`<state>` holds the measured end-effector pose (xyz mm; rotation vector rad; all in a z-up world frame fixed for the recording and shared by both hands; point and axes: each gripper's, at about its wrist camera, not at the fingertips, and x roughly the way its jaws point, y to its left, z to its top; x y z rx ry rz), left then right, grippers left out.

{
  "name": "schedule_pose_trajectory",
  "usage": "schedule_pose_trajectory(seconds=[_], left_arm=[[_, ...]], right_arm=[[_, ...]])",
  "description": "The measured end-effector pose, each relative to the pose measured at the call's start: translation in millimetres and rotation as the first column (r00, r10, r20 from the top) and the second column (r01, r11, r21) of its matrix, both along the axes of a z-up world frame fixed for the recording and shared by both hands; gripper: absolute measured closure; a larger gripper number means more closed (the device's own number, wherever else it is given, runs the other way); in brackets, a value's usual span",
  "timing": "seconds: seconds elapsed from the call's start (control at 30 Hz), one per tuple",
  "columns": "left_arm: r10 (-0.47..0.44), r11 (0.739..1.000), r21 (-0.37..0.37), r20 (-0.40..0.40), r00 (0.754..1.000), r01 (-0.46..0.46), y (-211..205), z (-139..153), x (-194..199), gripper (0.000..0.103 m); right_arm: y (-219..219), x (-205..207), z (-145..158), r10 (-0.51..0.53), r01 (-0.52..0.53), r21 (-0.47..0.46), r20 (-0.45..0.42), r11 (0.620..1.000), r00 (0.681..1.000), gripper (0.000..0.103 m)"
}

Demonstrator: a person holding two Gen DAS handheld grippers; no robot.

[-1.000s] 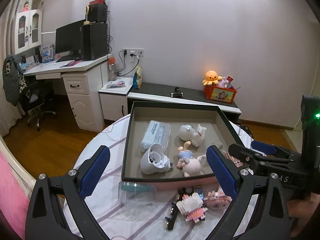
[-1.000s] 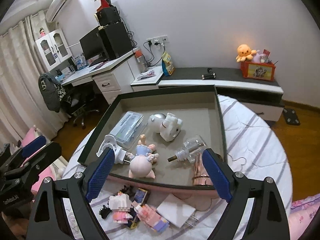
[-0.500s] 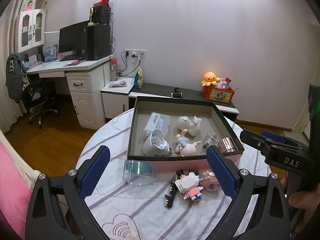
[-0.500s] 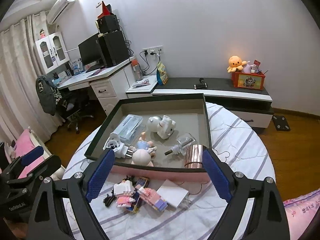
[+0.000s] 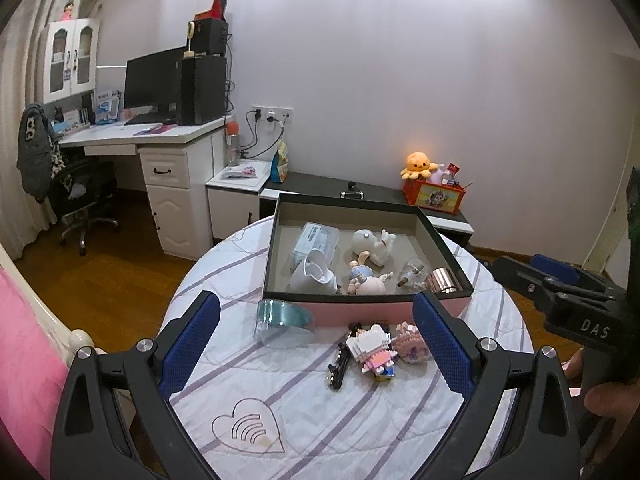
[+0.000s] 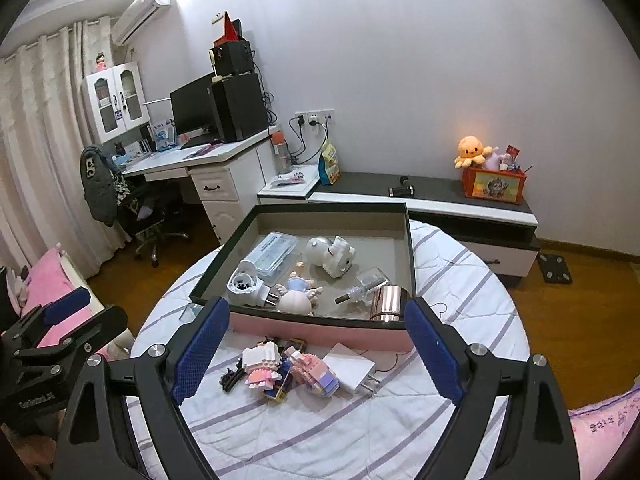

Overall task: Organize rigid objects
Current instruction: 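Withdraw both grippers from the tray back toward the remaining items, then grasp the clear teal-lidded container with the left gripper while the right gripper grasps the pink block figure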

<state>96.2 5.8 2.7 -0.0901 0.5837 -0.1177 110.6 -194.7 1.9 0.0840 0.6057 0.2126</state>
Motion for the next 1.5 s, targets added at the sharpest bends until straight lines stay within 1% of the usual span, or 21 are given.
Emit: schedule_pose_trajectory(seconds=[0.2, 0.37, 0.63, 0.8, 1.07, 1.23, 1.37, 1.5], left_arm=[[0.007, 1.0, -0.004, -0.005, 1.0, -0.007, 3.6, -2.6, -11.2, 0.005], [0.012, 1.0, -0.005, -0.003, 1.0, -0.012, 6.0, -3.8, -23.9, 0.005], [0.005, 1.0, 0.009, -0.005, 1.0, -0.005, 6.2, -11.9, -45.4, 0.005], [0.001, 1.0, 0.02, -0.03, 1.0, 0.0, 5.2, -22.3, -48.0, 0.005], [0.006, 1.0, 0.018, -0.06, 0.998, -0.005, 8.4, -35.9, -41.1, 0.004], [0.009, 1.0, 0.022, -0.078, 0.997, -0.007, 10.6, -42.9, -32.2, 0.004], [0.013, 1.0, 0.028, -0.097, 0.995, -0.01, 11.8, -52.7, -18.8, 0.004], [0.013, 0.999, 0.045, -0.131, 0.991, -0.008, 10.1, -66.4, 3.6, 0.004]], right_arm=[[3.5, -15.9, 7.7, 0.014, -0.014, -0.01, 0.026, 1.0, 1.0, 0.012], [0.9, -28.9, 9.8, 0.019, -0.019, -0.008, 0.03, 1.0, 0.999, 0.012], [-7.4, -46.6, -3.4, 0.036, -0.036, -0.005, -0.011, 0.999, 0.999, 0.012], [-14.7, -46.1, -24.1, 0.039, -0.038, 0.012, -0.076, 0.999, 0.996, 0.012], [-13.9, -43.2, -39.8, 0.035, -0.036, -0.004, -0.11, 0.999, 0.993, 0.012], [-12.5, -33.5, -47.9, 0.028, -0.03, -0.011, -0.135, 0.999, 0.99, 0.012], [-6.7, -21.7, -58.7, 0.037, -0.043, -0.038, -0.158, 0.998, 0.987, 0.012], [0.1, -4.4, -73.9, 0.049, -0.066, -0.087, -0.182, 0.994, 0.982, 0.012]])
